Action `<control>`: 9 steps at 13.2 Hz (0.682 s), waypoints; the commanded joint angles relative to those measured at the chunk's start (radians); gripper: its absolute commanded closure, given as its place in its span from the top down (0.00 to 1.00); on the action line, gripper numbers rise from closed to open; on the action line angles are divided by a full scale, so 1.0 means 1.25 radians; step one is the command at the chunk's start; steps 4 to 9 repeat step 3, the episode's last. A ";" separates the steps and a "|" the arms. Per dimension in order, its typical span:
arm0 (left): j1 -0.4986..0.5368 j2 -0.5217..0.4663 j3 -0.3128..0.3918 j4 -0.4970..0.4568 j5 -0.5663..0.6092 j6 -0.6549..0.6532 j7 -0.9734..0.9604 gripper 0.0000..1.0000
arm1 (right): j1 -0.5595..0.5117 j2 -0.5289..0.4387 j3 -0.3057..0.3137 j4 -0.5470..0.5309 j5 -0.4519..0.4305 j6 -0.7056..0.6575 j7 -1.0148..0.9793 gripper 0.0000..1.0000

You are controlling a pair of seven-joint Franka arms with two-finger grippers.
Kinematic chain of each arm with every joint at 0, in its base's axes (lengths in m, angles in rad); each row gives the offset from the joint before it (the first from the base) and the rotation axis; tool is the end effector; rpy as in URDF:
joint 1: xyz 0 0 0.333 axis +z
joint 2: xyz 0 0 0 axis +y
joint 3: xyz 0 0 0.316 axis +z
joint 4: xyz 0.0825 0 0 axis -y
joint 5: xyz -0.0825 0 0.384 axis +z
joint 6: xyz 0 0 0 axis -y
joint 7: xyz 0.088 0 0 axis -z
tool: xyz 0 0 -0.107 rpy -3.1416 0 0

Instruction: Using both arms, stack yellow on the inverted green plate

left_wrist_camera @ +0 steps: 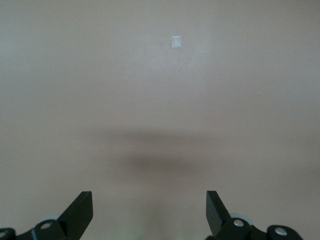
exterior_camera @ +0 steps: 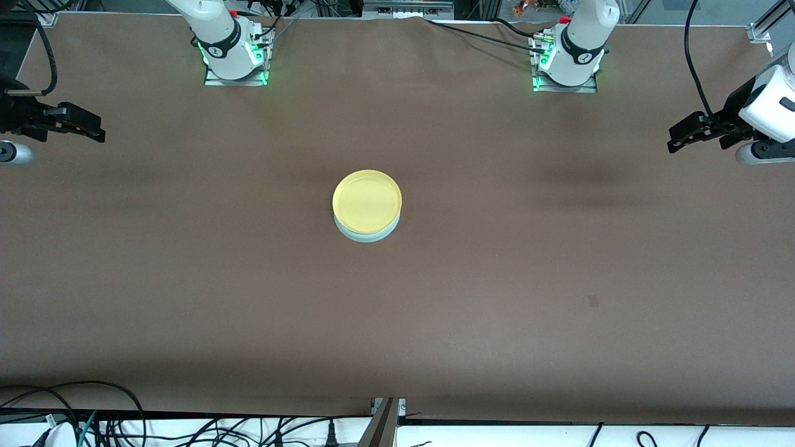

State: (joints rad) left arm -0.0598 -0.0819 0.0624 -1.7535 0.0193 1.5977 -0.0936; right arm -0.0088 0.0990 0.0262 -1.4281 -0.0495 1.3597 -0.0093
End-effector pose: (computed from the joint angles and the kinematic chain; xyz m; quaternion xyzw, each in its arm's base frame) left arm 0.5266 0.0046 0.5848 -0.9982 -0.0472 0.0367 0.0088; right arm 0.5623 0.0029 0.6185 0.9962 0.0102 -0.0835 0.0236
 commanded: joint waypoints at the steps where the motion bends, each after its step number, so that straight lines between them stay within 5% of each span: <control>1: -0.001 0.010 -0.001 0.025 -0.018 -0.019 -0.009 1.00 | 0.000 0.002 0.001 0.015 0.000 -0.016 -0.001 1.00; 9: -0.001 0.009 -0.002 0.025 -0.018 -0.019 -0.009 1.00 | 0.000 0.002 0.001 0.015 0.000 -0.015 -0.001 1.00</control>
